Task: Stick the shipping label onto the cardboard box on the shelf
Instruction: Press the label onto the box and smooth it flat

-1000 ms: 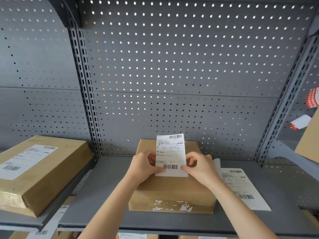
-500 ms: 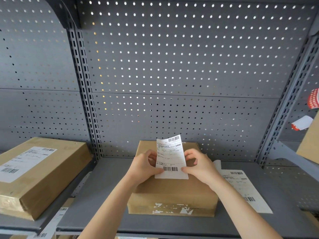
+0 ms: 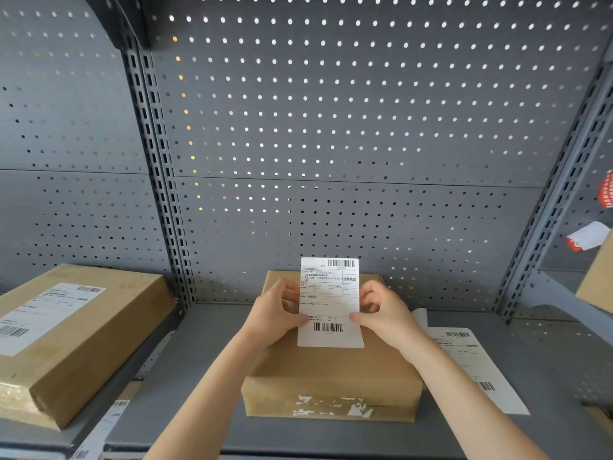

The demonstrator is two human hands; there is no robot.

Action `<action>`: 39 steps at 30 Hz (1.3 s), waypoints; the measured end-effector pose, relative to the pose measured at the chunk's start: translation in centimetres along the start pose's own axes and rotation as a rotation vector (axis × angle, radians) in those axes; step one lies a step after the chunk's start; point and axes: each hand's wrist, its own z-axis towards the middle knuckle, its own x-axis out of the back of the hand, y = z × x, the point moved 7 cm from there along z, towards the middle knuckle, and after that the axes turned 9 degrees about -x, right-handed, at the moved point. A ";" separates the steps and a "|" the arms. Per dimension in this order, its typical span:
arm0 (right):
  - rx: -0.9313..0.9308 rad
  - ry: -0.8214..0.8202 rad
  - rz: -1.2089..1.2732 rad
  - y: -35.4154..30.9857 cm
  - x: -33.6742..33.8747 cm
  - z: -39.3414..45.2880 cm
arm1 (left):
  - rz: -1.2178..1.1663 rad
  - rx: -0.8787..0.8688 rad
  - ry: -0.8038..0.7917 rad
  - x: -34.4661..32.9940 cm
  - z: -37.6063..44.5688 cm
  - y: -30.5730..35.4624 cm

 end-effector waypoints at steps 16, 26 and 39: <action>0.010 -0.008 -0.123 0.4 -0.4 1.1 | 0.007 0.004 -0.082 -0.3 0.7 -0.3; 0.017 -0.019 -0.146 0.2 -0.2 1.3 | -0.010 -0.005 -0.065 -0.4 1.1 -0.3; 0.025 -0.011 -0.025 -0.2 0.0 2.0 | -0.027 -0.024 -0.011 -0.1 1.7 -0.1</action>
